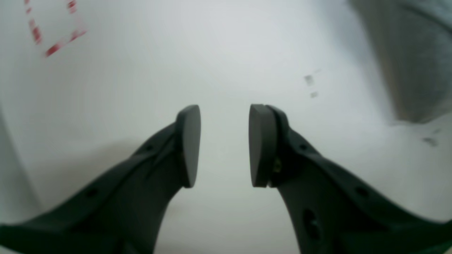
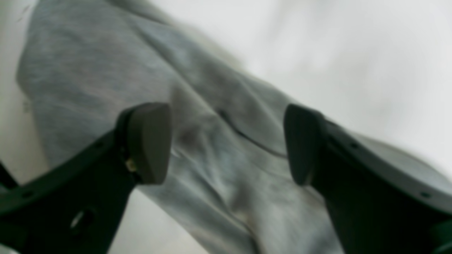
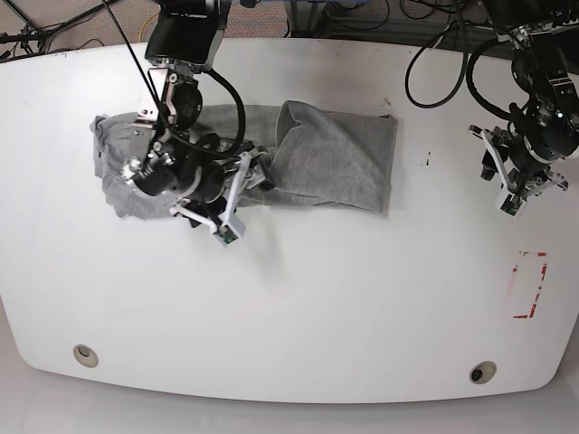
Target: Fold the T-shirt properly
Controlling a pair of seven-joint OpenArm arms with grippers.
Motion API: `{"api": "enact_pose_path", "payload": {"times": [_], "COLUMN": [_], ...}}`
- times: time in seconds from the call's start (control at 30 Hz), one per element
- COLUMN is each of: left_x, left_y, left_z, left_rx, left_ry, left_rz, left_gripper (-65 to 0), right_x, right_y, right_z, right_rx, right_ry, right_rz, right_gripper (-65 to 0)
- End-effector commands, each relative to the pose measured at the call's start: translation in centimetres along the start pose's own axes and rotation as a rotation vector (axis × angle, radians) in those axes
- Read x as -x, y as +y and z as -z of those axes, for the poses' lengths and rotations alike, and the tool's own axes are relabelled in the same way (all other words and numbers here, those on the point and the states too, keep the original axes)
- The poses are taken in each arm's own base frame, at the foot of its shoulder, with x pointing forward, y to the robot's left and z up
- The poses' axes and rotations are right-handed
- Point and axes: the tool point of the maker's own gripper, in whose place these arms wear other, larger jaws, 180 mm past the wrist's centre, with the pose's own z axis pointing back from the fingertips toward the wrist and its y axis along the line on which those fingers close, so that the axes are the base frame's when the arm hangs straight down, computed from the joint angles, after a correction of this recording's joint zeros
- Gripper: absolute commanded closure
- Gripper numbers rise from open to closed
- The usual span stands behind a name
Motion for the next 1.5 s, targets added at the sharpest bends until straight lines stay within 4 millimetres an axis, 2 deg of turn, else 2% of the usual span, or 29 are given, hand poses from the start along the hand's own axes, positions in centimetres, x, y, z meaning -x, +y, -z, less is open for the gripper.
{"api": "enact_pose_path", "payload": {"times": [0.0, 0.23, 0.43, 0.63, 0.73, 0.87, 1.17, 1.47], "left_x": [-0.8, -0.4, 0.4, 0.7, 0.7, 0.6, -0.4, -1.1], "left_y": [0.7, 0.6, 0.5, 0.4, 0.3, -0.2, -3.4, -6.6], "left_z": [-0.6, -0.2, 0.3, 0.6, 0.7, 0.9, 1.9, 2.6], "left_rx": [-0.02, -0.011, 0.004, 0.017, 0.02, 0.034, 0.113, 0.189], "left_ry": [-0.035, -0.024, -0.003, 0.007, 0.008, 0.005, 0.005, 0.0], "left_rz": [0.002, -0.013, -0.03, -0.04, -0.038, -0.032, 0.033, 0.085], "left_gripper": [-20.3, -20.3, -20.3, -20.3, -20.3, -20.3, -20.3, -20.3], "right_x": [-1.0, -0.6, -0.3, -0.9, -1.3, -2.0, -2.6, -3.3], "right_y": [1.1, 2.9, 3.0, 2.8, 2.7, 2.5, 0.4, -0.6], "right_z": [1.1, 3.0, 3.8, 3.3, 2.9, 2.4, 1.7, 1.2], "right_rx": [-0.052, -0.124, -0.142, -0.13, -0.12, -0.104, -0.058, -0.035], "right_ry": [-0.024, -0.012, -0.023, -0.043, -0.057, -0.075, -0.076, -0.084], "right_rz": [-0.01, -0.011, 0.008, -0.004, -0.014, -0.029, -0.059, -0.079], "right_gripper": [-43.0, -37.3, -29.5, -8.1, -2.1, -2.1, -2.1, -2.7]}}
